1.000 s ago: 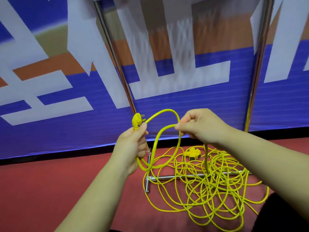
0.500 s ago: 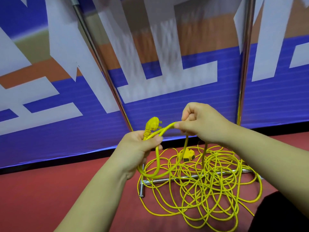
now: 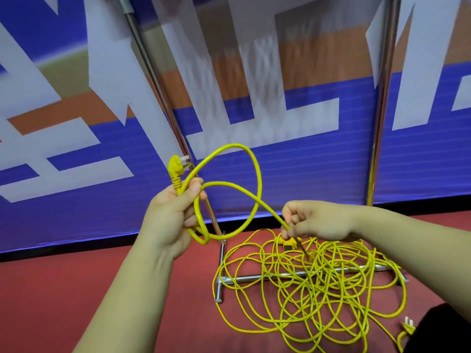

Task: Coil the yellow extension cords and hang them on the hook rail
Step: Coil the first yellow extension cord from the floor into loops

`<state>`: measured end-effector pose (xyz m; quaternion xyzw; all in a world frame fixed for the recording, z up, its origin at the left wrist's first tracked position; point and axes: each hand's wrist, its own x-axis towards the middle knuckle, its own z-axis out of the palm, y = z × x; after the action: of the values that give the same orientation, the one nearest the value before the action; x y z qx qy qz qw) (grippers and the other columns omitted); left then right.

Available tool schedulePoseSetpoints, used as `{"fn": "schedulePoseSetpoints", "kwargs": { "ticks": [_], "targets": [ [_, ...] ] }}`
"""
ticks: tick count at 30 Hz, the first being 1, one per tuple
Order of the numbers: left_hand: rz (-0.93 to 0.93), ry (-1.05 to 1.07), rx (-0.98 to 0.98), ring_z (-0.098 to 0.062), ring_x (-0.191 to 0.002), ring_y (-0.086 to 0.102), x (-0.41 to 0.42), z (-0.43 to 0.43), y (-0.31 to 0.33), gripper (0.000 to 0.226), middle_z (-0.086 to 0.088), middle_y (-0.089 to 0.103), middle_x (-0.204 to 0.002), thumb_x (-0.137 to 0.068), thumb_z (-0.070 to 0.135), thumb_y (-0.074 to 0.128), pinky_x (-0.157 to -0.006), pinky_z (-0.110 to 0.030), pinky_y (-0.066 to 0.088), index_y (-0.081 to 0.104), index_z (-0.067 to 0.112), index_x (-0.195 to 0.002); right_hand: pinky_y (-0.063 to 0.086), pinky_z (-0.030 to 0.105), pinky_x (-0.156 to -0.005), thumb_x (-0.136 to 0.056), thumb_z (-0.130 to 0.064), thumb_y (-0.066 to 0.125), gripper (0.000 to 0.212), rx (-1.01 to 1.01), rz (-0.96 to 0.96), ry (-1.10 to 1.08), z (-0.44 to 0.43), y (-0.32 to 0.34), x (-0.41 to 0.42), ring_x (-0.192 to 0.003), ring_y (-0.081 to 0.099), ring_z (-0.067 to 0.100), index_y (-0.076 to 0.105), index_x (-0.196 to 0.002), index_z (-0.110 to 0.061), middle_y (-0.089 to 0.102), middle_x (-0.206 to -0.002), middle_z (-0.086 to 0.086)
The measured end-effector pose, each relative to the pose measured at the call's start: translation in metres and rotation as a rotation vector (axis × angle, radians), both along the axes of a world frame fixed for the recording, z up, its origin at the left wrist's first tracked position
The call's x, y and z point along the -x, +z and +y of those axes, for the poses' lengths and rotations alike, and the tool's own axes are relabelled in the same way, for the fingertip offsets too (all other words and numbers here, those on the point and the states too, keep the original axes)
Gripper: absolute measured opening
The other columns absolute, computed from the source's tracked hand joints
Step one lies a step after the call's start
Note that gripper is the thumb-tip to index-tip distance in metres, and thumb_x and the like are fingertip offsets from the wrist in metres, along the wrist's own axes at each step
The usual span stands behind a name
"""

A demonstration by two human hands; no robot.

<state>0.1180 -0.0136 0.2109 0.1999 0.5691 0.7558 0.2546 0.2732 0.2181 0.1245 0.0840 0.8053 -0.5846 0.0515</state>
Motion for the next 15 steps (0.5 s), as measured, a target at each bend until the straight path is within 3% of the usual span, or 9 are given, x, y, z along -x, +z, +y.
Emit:
{"fn": "schedulePoseSetpoints", "kwargs": {
  "ticks": [3,6,9,12,15],
  "targets": [
    [-0.035,0.051,-0.119,0.0,-0.039,0.026,0.015,-0.011,0.003,0.013,-0.003,0.056,-0.069,-0.099,0.011,0.052,-0.036,-0.013,0.018,0.064,0.013,-0.093,0.038,0.036,-0.061,-0.088,-0.019,0.071,0.024,-0.149,-0.056,0.005,0.006,-0.01,-0.004,-0.071,0.055,0.024,0.047,-0.087,-0.019,0.06,-0.07,-0.002],
    [0.006,0.138,-0.109,-0.001,-0.039,0.027,0.028,-0.021,-0.004,0.011,-0.001,0.059,-0.068,-0.101,0.01,0.052,-0.036,-0.013,0.021,0.062,0.012,-0.098,0.04,0.027,-0.053,-0.096,-0.004,0.06,0.019,-0.005,-0.025,-0.137,0.007,-0.007,-0.007,-0.069,0.064,0.023,0.046,-0.088,-0.012,0.068,-0.071,0.003],
    [0.103,0.201,0.082,-0.003,-0.042,0.03,0.035,-0.025,-0.023,0.007,-0.003,0.062,-0.069,-0.098,0.008,0.059,-0.038,-0.016,0.022,0.065,0.008,-0.097,0.042,0.023,-0.045,-0.095,-0.007,0.063,0.015,0.151,0.052,-0.364,0.009,0.004,-0.006,-0.051,0.051,0.015,0.05,-0.089,-0.012,0.068,-0.071,0.006],
    [0.175,0.22,0.315,-0.01,-0.049,0.031,0.039,-0.023,-0.044,0.003,-0.008,0.066,-0.074,-0.094,0.011,0.066,-0.043,-0.022,0.022,0.068,0.01,-0.096,0.044,0.024,-0.047,-0.092,-0.008,0.065,0.014,0.336,0.06,-0.535,0.009,0.011,-0.004,-0.047,0.043,0.011,0.055,-0.084,-0.012,0.062,-0.072,0.01],
    [0.169,0.249,0.421,-0.014,-0.05,0.024,0.04,-0.019,-0.056,0.013,-0.008,0.044,-0.071,-0.093,0.024,0.07,-0.049,-0.027,0.021,0.068,0.011,-0.093,0.053,0.024,-0.055,-0.093,-0.004,0.056,0.006,0.507,0.055,-0.658,0.003,0.021,0.0,-0.049,0.047,0.01,0.061,-0.089,-0.006,0.057,-0.072,0.011]
  ]
}}
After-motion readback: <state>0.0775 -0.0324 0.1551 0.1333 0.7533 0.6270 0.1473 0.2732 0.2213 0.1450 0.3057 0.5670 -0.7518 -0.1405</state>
